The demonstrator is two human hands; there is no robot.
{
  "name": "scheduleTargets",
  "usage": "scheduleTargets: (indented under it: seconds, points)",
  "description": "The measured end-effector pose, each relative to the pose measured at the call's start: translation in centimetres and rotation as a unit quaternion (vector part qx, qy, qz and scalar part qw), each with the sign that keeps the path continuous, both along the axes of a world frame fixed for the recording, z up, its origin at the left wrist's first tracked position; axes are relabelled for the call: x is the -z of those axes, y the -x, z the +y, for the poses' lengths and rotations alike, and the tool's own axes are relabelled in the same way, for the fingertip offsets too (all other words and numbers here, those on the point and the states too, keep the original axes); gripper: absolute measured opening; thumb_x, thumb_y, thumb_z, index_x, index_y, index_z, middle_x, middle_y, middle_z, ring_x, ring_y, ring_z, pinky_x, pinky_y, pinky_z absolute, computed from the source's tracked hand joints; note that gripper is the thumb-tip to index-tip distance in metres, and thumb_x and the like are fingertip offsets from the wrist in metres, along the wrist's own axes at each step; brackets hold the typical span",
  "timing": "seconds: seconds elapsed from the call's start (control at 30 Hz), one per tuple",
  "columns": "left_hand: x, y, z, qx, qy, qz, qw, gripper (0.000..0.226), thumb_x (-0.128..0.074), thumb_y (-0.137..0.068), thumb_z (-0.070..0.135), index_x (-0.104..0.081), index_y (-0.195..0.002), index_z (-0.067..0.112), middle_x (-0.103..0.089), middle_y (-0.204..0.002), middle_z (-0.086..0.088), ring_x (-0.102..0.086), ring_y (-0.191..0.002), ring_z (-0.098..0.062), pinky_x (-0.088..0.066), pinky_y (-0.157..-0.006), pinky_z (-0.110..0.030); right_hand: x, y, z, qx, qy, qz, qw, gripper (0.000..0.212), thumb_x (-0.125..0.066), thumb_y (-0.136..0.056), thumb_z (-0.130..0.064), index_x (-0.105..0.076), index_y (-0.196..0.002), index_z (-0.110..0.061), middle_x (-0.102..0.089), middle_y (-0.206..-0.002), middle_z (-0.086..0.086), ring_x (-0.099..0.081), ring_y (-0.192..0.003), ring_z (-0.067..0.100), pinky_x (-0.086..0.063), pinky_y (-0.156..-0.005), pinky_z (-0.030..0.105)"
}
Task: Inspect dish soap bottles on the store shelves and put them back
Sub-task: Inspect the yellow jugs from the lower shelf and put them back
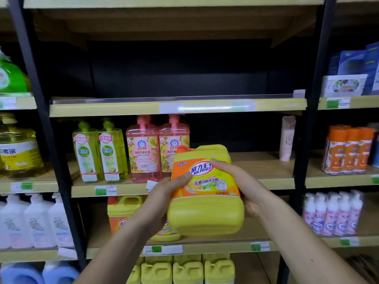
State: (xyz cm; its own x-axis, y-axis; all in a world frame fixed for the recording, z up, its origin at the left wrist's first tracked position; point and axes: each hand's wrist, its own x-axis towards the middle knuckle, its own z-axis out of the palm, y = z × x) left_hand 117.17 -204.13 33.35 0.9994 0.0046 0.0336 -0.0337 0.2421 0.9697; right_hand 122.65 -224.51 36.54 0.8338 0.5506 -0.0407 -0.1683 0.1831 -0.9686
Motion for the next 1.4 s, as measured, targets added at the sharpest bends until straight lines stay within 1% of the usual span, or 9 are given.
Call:
scheduleTargets:
  seconds: [0.17, 0.33, 0.53, 0.67, 1.0, 1.13, 1.27, 1.3, 1.4]
  points:
    - [0.2, 0.7, -0.3, 0.022, 0.086, 0.011, 0.996, 0.032, -0.077, -0.087, 0.039, -0.086, -0.112, 0.021, -0.079, -0.125, -0.016, -0.079, -0.110, -0.037, -0.068, -0.081, -0.046, 1.4, 0.5, -0.3, -0.037, -0.080, 0.015, 0.996, 0.055, -0.067, -0.097, -0.061, -0.076, -0.131, -0.018, -0.070, -0.140, 0.019, -0.069, -0.128, 0.037, -0.061, -0.100, 0.048]
    - [-0.2, 0.9, -1.5, -0.004, 0.118, 0.017, 0.993, 0.034, -0.077, -0.089, 0.038, -0.085, -0.115, 0.018, -0.078, -0.126, -0.018, -0.078, -0.114, -0.037, -0.066, -0.091, -0.049, 1.8, 0.8, 0.0, -0.037, -0.118, 0.049, 0.991, 0.064, -0.060, -0.098, -0.063, -0.074, -0.134, -0.012, -0.068, -0.142, 0.021, -0.068, -0.129, 0.037, -0.061, -0.100, 0.048]
    - [-0.8, 0.8, -0.9, -0.028, 0.084, 0.069, 0.994, 0.053, -0.078, -0.089, 0.049, -0.077, -0.131, 0.017, -0.079, -0.127, -0.014, -0.076, -0.116, -0.037, -0.060, -0.100, -0.055, 1.0, 0.4, 0.2, 0.006, -0.094, 0.096, 0.991, 0.054, -0.065, -0.092, -0.058, -0.087, -0.105, -0.011, -0.080, -0.115, 0.018, -0.082, -0.089, 0.032, -0.066, -0.066, 0.039]
    - [-0.7, 0.5, -0.5, -0.029, 0.073, 0.079, 0.994, 0.058, -0.079, -0.089, 0.054, -0.075, -0.134, 0.019, -0.079, -0.128, -0.013, -0.077, -0.114, -0.035, -0.063, -0.093, -0.052, 1.6, 0.0, 0.7, 0.031, -0.100, 0.121, 0.987, 0.055, -0.066, -0.091, -0.060, -0.088, -0.096, -0.009, -0.082, -0.107, 0.018, -0.082, -0.081, 0.033, -0.065, -0.061, 0.039]
    - [-0.4, 0.3, -0.1, -0.059, -0.038, 0.067, 0.995, 0.056, -0.071, -0.093, 0.062, -0.073, -0.134, 0.023, -0.081, -0.124, -0.005, -0.078, -0.114, -0.030, -0.057, -0.108, -0.057, 2.1, -0.7, 2.0, 0.072, -0.104, 0.064, 0.990, 0.046, -0.064, -0.097, -0.045, -0.084, -0.110, -0.005, -0.079, -0.115, 0.022, -0.081, -0.092, 0.034, -0.066, -0.067, 0.040]
    - [0.1, 0.4, 0.4, -0.130, -0.177, 0.004, 0.976, 0.093, -0.066, -0.084, 0.084, -0.042, -0.163, 0.042, -0.050, -0.163, 0.011, -0.055, -0.144, -0.022, -0.043, -0.120, -0.047, 2.5, -0.4, 2.4, 0.138, -0.061, 0.003, 0.989, 0.049, -0.078, -0.089, -0.043, -0.078, -0.119, -0.004, -0.081, -0.109, 0.019, -0.081, -0.098, 0.037, -0.067, -0.082, 0.047]
    - [-0.6, 0.8, -1.2, 0.001, -0.171, -0.026, 0.985, 0.105, -0.075, -0.066, 0.087, -0.039, -0.158, 0.051, -0.064, -0.139, 0.035, -0.063, -0.127, 0.005, -0.058, -0.098, -0.029, 3.3, 0.9, 4.1, 0.229, 0.061, -0.142, 0.961, 0.056, -0.079, -0.079, -0.065, -0.078, -0.109, -0.017, -0.083, -0.100, 0.003, -0.080, -0.097, 0.029, -0.062, -0.095, 0.054]
    - [-0.3, 0.7, -1.6, 0.015, -0.160, -0.035, 0.986, 0.102, -0.081, -0.070, 0.076, -0.037, -0.157, 0.045, -0.068, -0.136, 0.030, -0.067, -0.125, 0.004, -0.060, -0.097, -0.027, 3.8, 1.3, 4.4, 0.238, 0.074, -0.176, 0.952, 0.053, -0.073, -0.083, -0.070, -0.079, -0.107, -0.023, -0.083, -0.100, -0.002, -0.079, -0.099, 0.024, -0.061, -0.095, 0.052]
    - [1.0, 0.6, -1.4, 0.002, -0.081, -0.055, 0.995, 0.102, -0.093, -0.070, 0.050, -0.045, -0.157, 0.025, -0.072, -0.140, -0.008, -0.069, -0.130, -0.032, -0.059, -0.105, -0.051, 4.5, 1.5, 3.3, 0.185, 0.037, -0.213, 0.959, 0.040, -0.048, -0.097, -0.073, -0.082, -0.103, -0.052, -0.081, -0.108, -0.022, -0.074, -0.104, -0.003, -0.060, -0.096, 0.035]
